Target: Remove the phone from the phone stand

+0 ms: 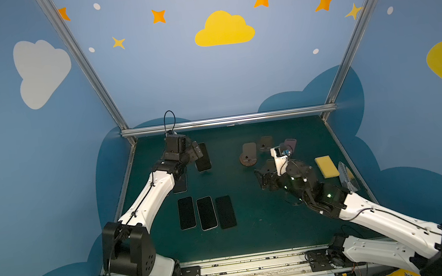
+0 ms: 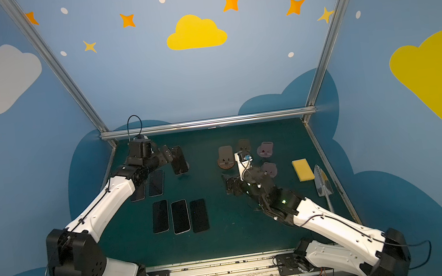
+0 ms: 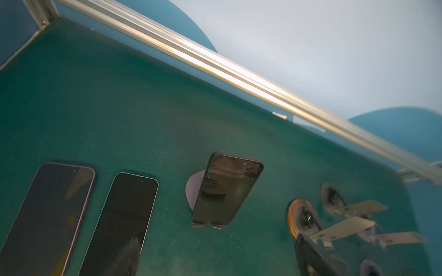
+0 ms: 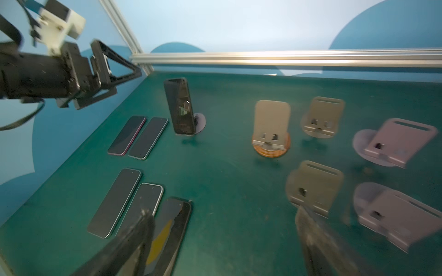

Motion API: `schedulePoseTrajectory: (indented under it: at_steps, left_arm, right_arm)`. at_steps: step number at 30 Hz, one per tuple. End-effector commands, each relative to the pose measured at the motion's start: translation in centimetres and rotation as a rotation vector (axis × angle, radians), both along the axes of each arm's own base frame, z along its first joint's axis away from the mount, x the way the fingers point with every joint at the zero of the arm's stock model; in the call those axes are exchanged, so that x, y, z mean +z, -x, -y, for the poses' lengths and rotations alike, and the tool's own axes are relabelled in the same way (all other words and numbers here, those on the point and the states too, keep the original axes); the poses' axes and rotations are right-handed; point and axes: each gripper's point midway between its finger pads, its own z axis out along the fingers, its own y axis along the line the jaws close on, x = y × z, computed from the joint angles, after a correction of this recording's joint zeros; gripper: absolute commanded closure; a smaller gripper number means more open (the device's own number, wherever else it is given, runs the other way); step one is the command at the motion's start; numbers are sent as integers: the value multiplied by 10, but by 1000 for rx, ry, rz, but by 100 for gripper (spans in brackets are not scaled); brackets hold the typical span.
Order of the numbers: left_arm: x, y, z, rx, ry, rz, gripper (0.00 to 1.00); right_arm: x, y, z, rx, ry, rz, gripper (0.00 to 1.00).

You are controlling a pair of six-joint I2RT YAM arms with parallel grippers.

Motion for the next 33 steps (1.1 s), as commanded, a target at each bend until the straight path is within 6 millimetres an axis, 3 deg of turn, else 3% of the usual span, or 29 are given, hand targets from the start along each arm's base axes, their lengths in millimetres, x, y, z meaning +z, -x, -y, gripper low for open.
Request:
schedulePoseTrajectory:
  at_steps: [1,10,11,16,33]
  left_arm:
    - [-10,-7,3,-62,-135,-34,0]
    - [-31,-40,23,-113,-154,-61,0]
    - [-33,-42,26,-122,-153,-65,0]
    - [-45,-48,35,-137,-190,-72,0]
    - [-74,-73,30,-26,-223,-88,0]
  right_arm:
    - [-4,-1,20,-40,-9,4,8]
    - [-12,-10,39,-69,-89,-16,8]
    - [-25,-9,42,-78,-81,-36,8]
    - [-30,-10,50,-104,-98,-38,8]
    - [-52,-18,51,-112,-110,-100,8]
